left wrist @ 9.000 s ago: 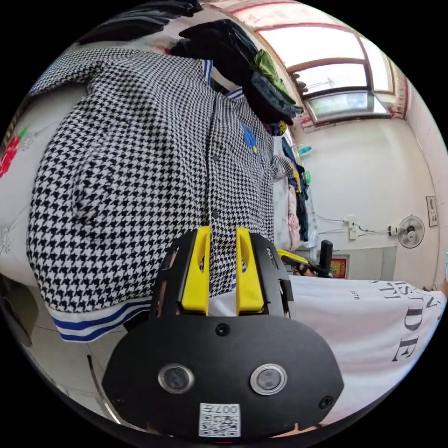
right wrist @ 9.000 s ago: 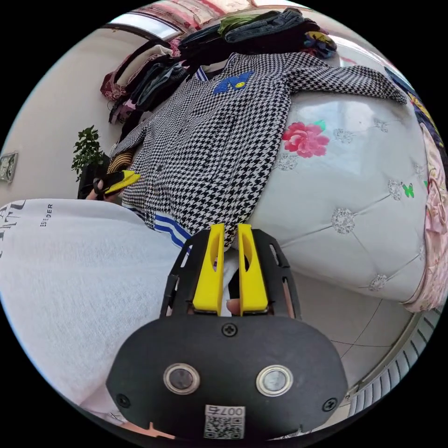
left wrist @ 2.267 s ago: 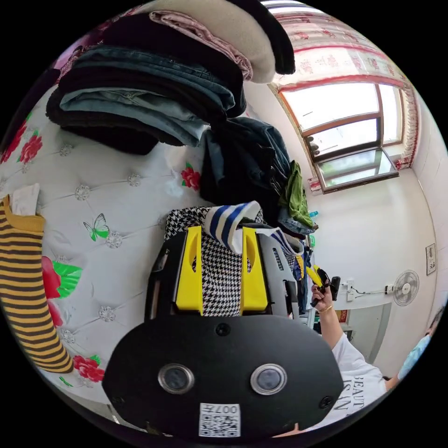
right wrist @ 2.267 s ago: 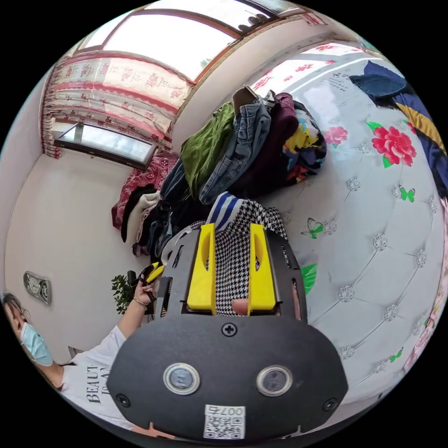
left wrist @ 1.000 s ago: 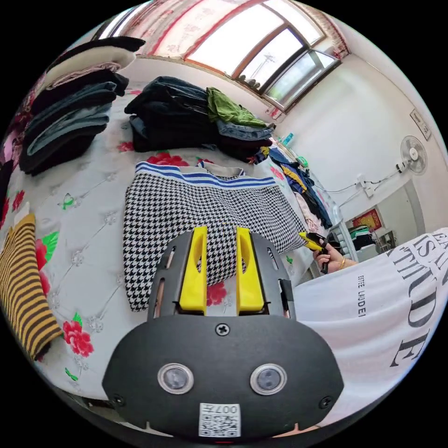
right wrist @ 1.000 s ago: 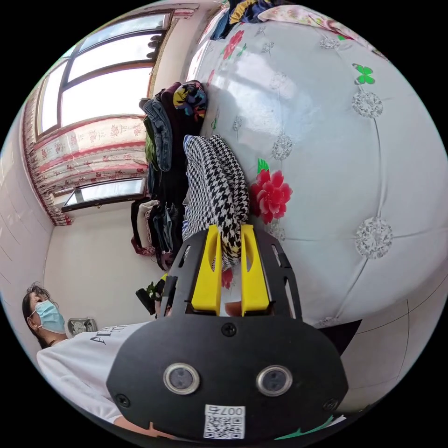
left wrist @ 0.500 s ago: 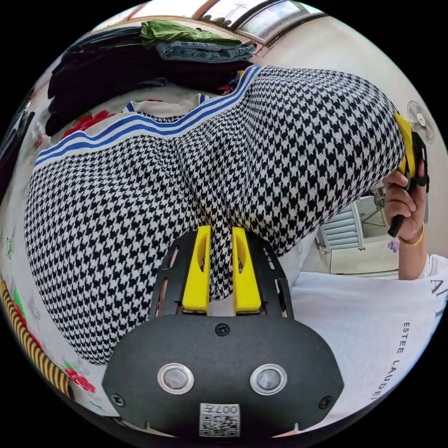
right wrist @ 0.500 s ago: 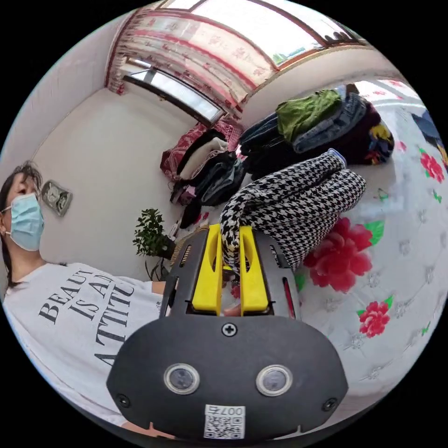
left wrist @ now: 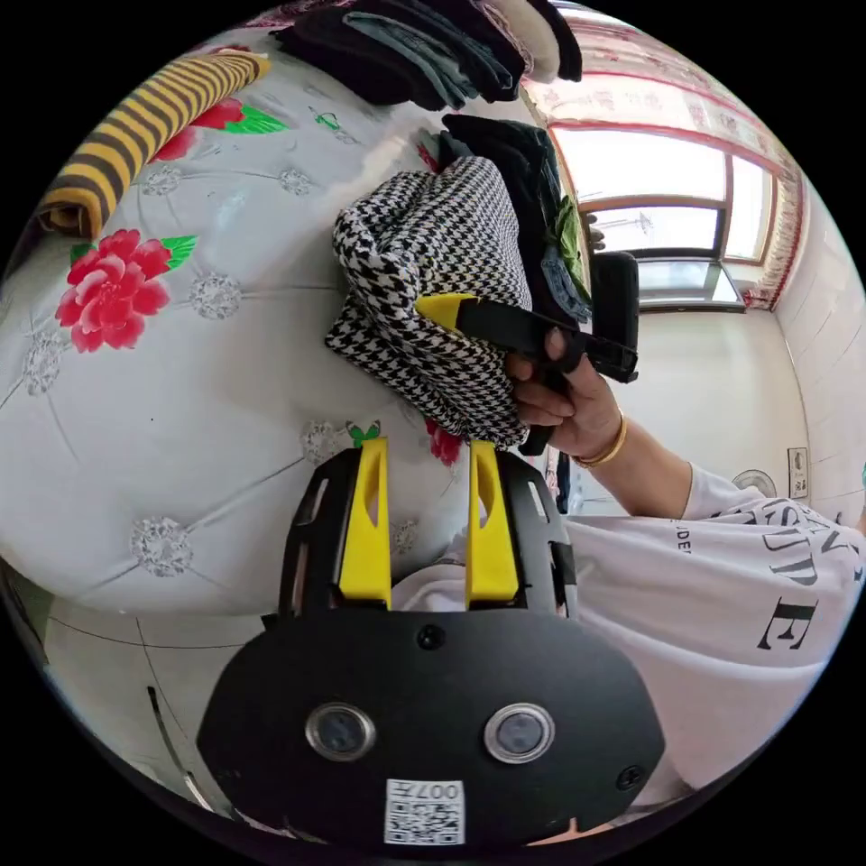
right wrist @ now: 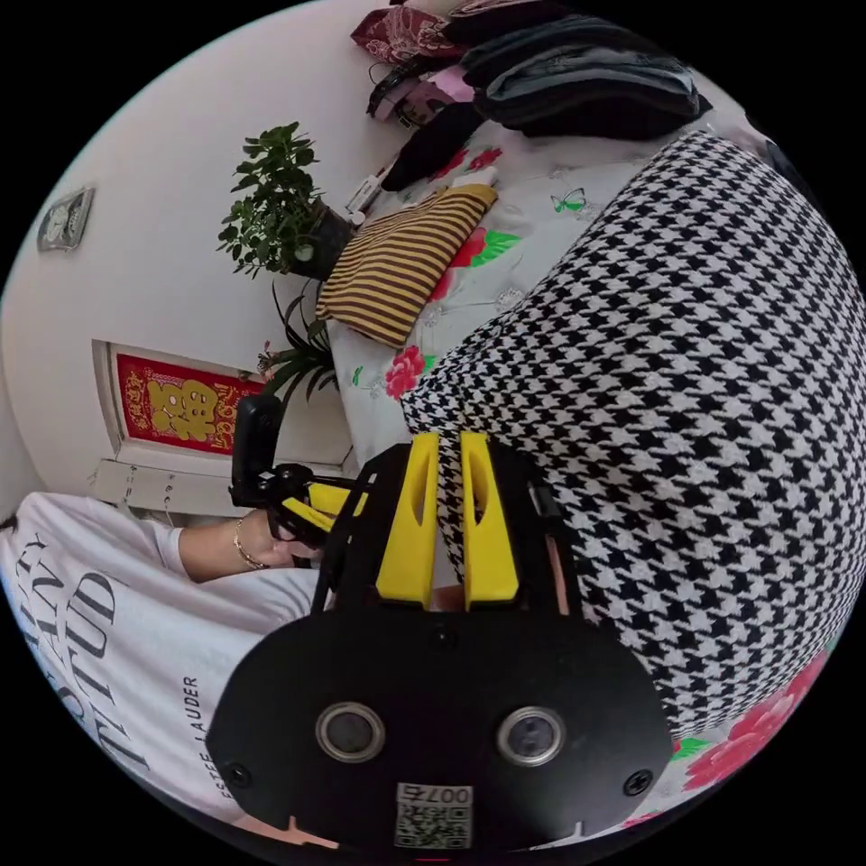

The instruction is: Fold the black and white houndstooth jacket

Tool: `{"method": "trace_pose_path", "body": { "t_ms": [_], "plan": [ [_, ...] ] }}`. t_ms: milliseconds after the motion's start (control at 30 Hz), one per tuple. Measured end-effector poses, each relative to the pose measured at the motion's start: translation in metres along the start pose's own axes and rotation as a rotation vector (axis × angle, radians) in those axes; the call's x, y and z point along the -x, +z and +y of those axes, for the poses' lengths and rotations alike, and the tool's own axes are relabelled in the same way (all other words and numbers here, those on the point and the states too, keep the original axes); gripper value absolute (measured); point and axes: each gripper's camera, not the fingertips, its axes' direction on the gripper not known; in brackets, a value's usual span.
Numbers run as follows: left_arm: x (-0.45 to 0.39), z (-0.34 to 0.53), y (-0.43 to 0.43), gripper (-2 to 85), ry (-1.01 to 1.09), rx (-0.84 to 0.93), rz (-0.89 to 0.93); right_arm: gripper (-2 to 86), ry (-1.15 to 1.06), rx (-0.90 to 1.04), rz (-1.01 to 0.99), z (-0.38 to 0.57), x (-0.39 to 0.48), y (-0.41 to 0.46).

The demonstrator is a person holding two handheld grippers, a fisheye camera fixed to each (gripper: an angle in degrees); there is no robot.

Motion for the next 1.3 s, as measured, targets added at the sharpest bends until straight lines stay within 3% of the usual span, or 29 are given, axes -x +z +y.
{"method": "trace_pose_path", "body": {
  "t_ms": [100,233,333,500,600,700,767,900,1167,1300],
  "plan": [
    [0.012,-0.01,0.0,15.5,-0.038,-0.033,0.042,9.7,-0.002,-0.141,-0.084,0.011,-0.002,-0.054],
    [0.028,-0.033,0.017,21.1,-0.127,-0.063,0.225,12.8,0.26,-0.443,0.125,0.06,-0.062,-0.155],
    [0.03,-0.05,0.024,23.2,-0.137,-0.068,0.196,13.9,0.57,-0.612,0.153,0.118,-0.131,-0.204],
    [0.031,-0.079,0.035,23.4,-0.134,0.025,0.134,13.9,0.774,-0.674,0.044,0.155,-0.201,-0.207],
    [0.036,-0.091,0.038,21.2,-0.155,0.066,0.125,12.8,0.736,-0.739,-0.092,0.148,-0.218,-0.199],
    [0.041,-0.099,0.041,15.6,-0.128,0.062,0.155,11.2,0.704,-0.683,-0.325,0.132,-0.234,-0.175],
    [0.041,-0.102,0.041,12.8,-0.118,0.054,0.168,10.3,0.694,-0.715,-0.312,0.136,-0.228,-0.179],
    [0.002,-0.116,0.031,9.4,0.018,-0.011,0.188,7.8,0.569,-0.875,-0.497,0.151,-0.196,-0.21],
    [-0.159,-0.229,0.059,6.5,0.456,-0.113,0.439,5.8,0.189,-1.208,-0.423,0.154,-0.101,-0.368],
    [-0.275,-0.319,0.105,6.9,0.646,-0.1,0.492,6.1,0.029,-1.429,-0.254,0.149,-0.054,-0.464]
  ]
}}
